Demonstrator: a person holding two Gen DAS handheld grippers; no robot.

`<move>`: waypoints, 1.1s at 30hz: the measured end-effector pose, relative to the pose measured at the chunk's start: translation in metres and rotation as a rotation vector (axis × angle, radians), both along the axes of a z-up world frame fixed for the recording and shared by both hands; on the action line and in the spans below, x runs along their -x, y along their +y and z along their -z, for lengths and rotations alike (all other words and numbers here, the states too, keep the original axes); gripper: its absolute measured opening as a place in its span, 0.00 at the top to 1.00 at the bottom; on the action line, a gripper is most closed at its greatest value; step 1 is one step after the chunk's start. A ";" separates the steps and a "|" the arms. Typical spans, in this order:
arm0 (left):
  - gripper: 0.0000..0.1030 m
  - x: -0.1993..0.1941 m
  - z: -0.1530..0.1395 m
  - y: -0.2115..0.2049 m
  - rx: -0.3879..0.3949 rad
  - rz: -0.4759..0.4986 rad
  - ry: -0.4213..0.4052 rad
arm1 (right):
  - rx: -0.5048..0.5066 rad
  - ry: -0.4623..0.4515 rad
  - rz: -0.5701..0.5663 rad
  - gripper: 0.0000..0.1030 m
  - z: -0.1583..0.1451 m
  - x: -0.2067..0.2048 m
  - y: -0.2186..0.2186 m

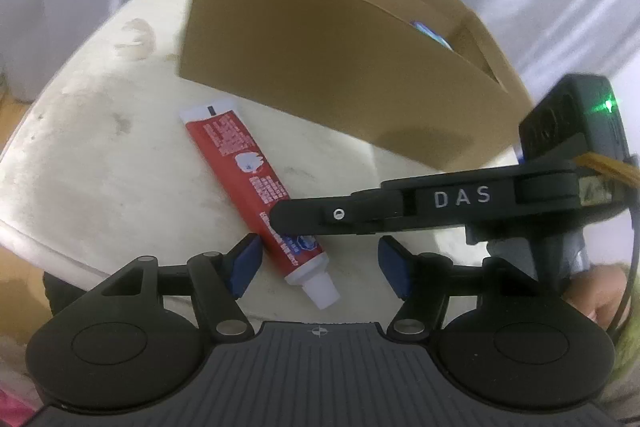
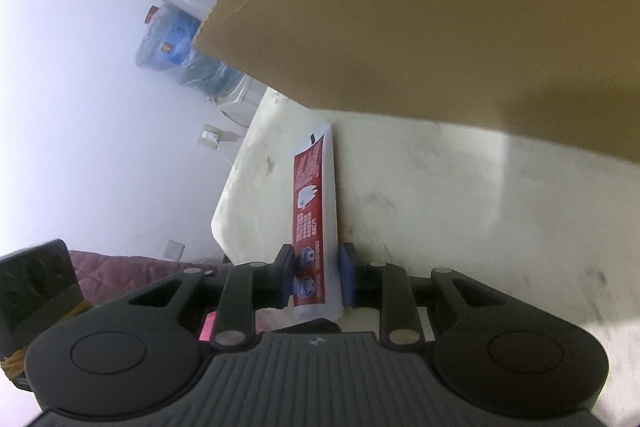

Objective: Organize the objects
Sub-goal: 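Close the right tool on the red toothpaste tube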

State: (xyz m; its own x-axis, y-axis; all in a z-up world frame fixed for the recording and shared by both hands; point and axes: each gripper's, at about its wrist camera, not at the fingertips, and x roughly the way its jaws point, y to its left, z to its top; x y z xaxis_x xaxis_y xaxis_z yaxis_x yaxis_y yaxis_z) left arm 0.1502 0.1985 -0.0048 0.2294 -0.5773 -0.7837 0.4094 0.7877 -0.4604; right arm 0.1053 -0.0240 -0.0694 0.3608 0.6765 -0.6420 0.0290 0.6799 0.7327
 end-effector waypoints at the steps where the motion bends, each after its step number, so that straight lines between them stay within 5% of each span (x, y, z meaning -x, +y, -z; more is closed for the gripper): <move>1: 0.38 0.004 -0.002 -0.004 -0.007 0.017 -0.005 | 0.003 0.003 0.006 0.74 -0.001 0.006 -0.003; 11: 0.37 0.042 -0.014 -0.042 -0.003 0.104 -0.038 | -0.001 0.035 0.088 0.74 -0.005 0.055 -0.029; 23: 0.33 0.048 -0.005 -0.026 -0.147 0.083 -0.013 | 0.041 0.017 0.132 0.71 -0.009 0.050 -0.042; 28: 0.30 0.058 -0.001 -0.022 -0.115 0.051 0.008 | 0.100 -0.002 0.111 0.56 -0.014 0.043 -0.034; 33: 0.31 0.061 -0.001 -0.019 -0.079 -0.007 0.000 | 0.207 -0.041 0.045 0.54 -0.024 0.034 -0.012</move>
